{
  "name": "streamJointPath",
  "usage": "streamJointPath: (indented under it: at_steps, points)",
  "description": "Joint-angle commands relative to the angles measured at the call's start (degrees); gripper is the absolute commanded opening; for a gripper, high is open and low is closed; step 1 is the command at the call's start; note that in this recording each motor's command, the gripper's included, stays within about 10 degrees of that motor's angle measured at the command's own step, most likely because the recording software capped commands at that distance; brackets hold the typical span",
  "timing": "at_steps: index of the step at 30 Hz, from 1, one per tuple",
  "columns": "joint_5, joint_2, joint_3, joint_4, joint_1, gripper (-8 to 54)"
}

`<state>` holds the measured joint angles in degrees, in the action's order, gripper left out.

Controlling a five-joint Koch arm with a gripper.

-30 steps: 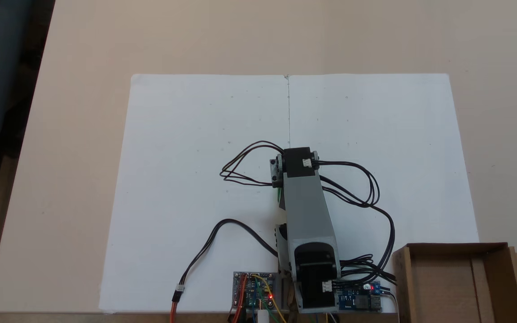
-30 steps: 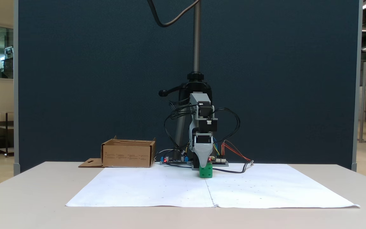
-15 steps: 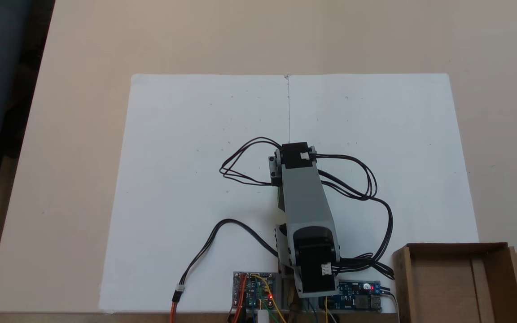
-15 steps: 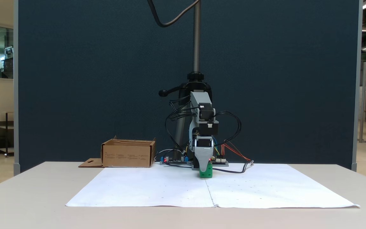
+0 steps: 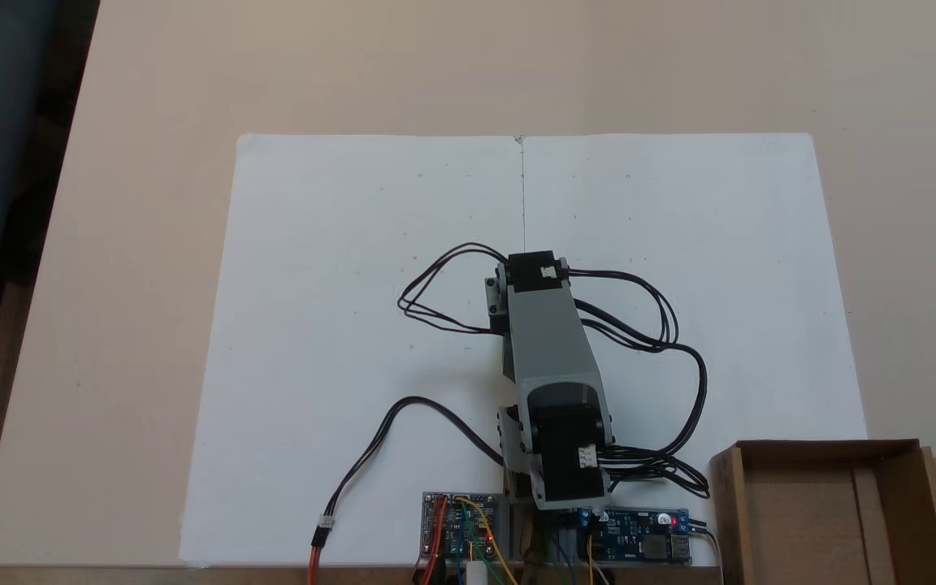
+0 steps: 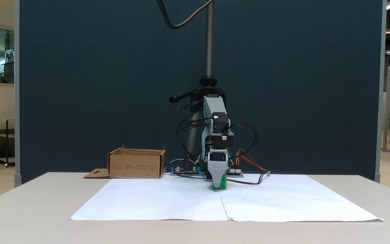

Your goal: Grasp a green dice and put it in the bin.

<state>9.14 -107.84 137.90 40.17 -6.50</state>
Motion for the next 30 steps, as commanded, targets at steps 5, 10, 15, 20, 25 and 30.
streamJointPath:
  at_steps: [5,10,15,20,25,30]
  points:
    - [3.25,0.44,-0.35,-1.32,-1.49,43.0]
    - [3.25,0.88,-0.35,-1.85,-1.58,41.4]
    - [3.25,1.49,-0.35,-2.20,-1.67,39.7]
    - [3.25,2.20,-0.35,-3.25,-1.76,38.8]
    - [3.25,2.37,-0.35,-3.60,-1.76,38.8]
    - [3.25,2.37,-0.35,-3.69,-1.49,34.9]
